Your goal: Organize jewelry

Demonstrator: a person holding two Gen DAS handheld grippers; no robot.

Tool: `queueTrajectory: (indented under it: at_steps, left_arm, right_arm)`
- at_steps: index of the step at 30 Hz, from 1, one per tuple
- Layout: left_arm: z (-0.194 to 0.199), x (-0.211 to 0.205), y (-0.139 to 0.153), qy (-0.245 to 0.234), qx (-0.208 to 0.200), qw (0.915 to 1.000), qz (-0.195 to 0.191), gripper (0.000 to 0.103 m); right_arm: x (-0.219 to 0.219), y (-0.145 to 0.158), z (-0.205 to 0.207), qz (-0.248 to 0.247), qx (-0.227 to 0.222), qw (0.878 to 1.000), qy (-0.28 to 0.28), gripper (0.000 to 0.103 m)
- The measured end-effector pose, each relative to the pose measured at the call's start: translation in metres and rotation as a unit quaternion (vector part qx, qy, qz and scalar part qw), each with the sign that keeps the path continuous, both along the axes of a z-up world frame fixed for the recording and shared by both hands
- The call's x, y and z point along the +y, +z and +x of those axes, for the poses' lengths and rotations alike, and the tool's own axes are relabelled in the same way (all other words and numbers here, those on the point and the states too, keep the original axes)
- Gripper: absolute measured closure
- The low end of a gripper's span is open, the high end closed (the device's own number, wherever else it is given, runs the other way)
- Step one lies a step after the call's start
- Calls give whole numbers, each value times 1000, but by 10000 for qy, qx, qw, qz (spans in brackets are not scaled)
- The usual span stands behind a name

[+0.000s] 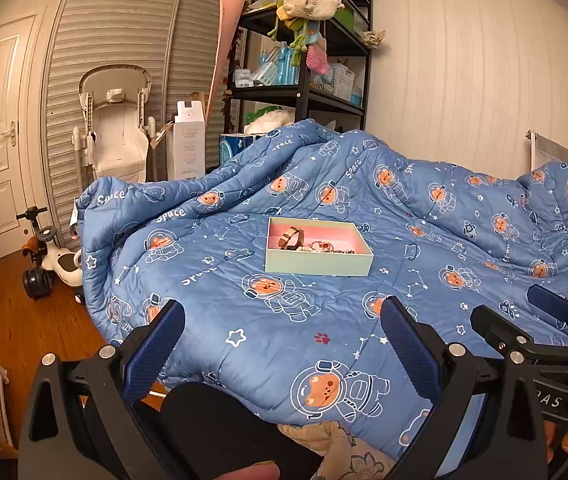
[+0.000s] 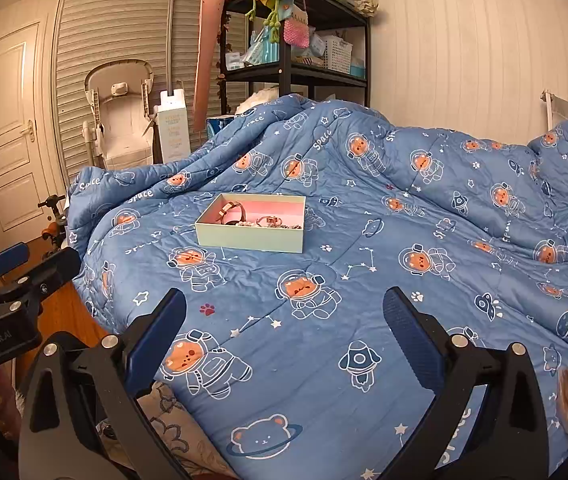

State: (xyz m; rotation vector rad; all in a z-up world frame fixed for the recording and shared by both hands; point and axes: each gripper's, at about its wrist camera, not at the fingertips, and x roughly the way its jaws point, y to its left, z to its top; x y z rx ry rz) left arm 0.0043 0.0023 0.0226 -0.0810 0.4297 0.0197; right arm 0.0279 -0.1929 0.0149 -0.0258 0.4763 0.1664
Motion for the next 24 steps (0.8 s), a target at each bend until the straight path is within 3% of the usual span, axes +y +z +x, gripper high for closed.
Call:
queueTrajectory:
  at_steps: [24]
  left_arm:
    - [3,13,2,14,51,10000,-27,7]
  right_arm:
    - [-2,1,0,-22,24,10000,-10,6]
